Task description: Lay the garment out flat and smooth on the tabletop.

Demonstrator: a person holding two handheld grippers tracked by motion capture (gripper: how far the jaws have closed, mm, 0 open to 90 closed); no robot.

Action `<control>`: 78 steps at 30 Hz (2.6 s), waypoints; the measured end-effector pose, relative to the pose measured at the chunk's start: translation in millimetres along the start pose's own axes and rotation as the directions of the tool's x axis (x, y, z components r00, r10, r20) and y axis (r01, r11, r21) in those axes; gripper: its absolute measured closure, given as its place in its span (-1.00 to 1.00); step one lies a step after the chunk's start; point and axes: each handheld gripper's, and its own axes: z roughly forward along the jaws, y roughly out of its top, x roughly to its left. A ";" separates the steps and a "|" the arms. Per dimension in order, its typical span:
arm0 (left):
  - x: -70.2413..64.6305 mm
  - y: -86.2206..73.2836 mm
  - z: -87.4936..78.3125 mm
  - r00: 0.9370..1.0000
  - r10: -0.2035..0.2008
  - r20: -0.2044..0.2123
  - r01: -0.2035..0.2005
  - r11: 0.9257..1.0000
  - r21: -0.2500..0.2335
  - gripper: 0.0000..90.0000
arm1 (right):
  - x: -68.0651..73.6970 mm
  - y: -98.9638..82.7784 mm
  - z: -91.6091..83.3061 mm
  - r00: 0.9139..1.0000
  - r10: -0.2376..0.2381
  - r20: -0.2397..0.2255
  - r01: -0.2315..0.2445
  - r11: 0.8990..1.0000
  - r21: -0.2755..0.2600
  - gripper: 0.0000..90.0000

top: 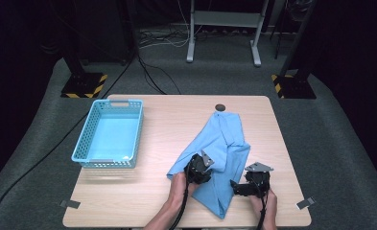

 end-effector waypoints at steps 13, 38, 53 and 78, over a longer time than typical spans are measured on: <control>12.4 0.6 -10.7 0.998 -0.036 0.058 0.040 0.997 -0.072 0.82 | 0.1 -0.1 -0.1 1.000 0.002 0.001 -0.002 1.000 0.001 -0.98; 52.2 11.0 -30.2 0.996 -0.085 -0.030 0.080 0.985 -0.155 0.94 | 0.1 -0.2 -0.2 1.000 0.003 0.001 -0.003 1.000 0.000 -0.98; 106.3 5.7 -38.8 0.975 -0.204 -0.082 0.185 0.963 -0.194 0.93 | 0.2 -0.3 -0.3 1.000 0.004 0.002 -0.004 1.000 -0.001 -0.98; 176.6 -29.1 -13.5 0.870 -0.446 -0.211 0.426 0.894 -0.137 0.90 | 0.1 -0.4 -0.3 1.000 0.004 0.003 -0.004 1.000 -0.001 -0.98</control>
